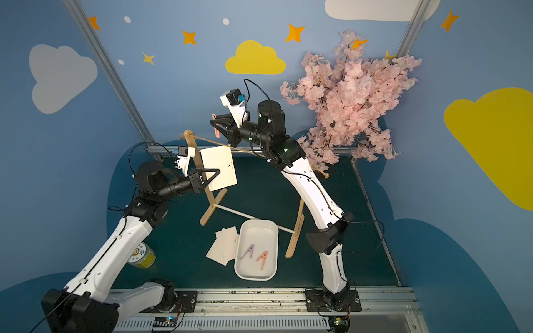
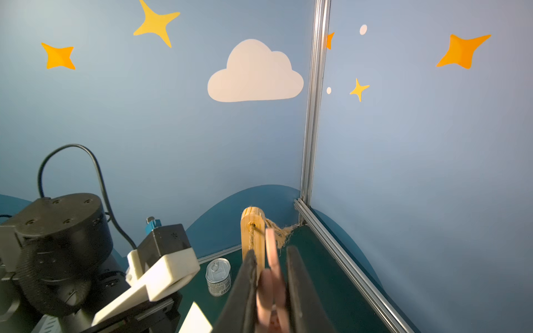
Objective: Remove the postcards from the strings
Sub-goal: Remove the clamp from the clothesline, then place the clamp in the storage box, then place the postcard on the postcard.
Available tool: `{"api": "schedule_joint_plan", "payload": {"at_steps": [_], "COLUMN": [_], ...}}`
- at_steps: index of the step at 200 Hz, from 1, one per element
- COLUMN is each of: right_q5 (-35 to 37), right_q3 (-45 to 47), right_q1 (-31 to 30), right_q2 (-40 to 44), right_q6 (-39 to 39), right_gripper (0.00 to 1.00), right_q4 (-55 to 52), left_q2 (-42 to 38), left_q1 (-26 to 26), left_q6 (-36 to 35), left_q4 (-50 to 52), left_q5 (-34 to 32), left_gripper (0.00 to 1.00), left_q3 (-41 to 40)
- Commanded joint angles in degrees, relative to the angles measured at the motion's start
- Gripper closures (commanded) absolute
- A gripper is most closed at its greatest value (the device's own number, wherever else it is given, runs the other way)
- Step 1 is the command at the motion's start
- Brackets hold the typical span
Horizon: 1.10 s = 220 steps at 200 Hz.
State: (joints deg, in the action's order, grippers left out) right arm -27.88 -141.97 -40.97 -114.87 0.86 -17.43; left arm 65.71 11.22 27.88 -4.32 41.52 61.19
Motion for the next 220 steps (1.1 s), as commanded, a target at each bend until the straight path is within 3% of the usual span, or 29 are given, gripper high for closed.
{"api": "schedule_joint_plan", "payload": {"at_steps": [1, 43, 83, 120, 163, 220], "right_q5": [0.5, 1.3, 9.1, 14.2, 17.4, 20.0], "right_q3": [3.7, 17.3, 35.9, 59.0, 79.4, 99.6], "right_q1": [0.2, -0.9, -7.3, -9.5, -11.6, -14.5], "right_q2": [4.9, 15.5, 28.2, 40.1, 50.1, 51.6], "right_q6": [-0.7, -2.3, -7.6, -1.7, 6.8, 17.6], "right_gripper": [1.00, 1.00, 1.00, 1.00, 1.00, 1.00], "right_q4": [3.2, 5.9, 3.9, 8.5, 10.1, 15.5], "left_q2": [-0.9, -2.1, -7.4, -11.2, -11.6, -11.5], "left_q1": [0.2, 0.3, 0.4, 0.8, 3.2, 7.3], "left_q6": [0.0, 1.3, 3.5, 5.6, 7.2, 8.7], "left_q4": [-0.6, 0.2, 4.3, 8.2, 12.0, 15.2], "left_q5": [-0.3, -0.8, -4.2, -8.3, -10.7, -16.8], "left_gripper": [0.97, 0.97, 0.97, 0.97, 0.97, 0.97], "left_q3": [-1.0, -2.9, -7.8, -13.3, -18.2, -26.1]}}
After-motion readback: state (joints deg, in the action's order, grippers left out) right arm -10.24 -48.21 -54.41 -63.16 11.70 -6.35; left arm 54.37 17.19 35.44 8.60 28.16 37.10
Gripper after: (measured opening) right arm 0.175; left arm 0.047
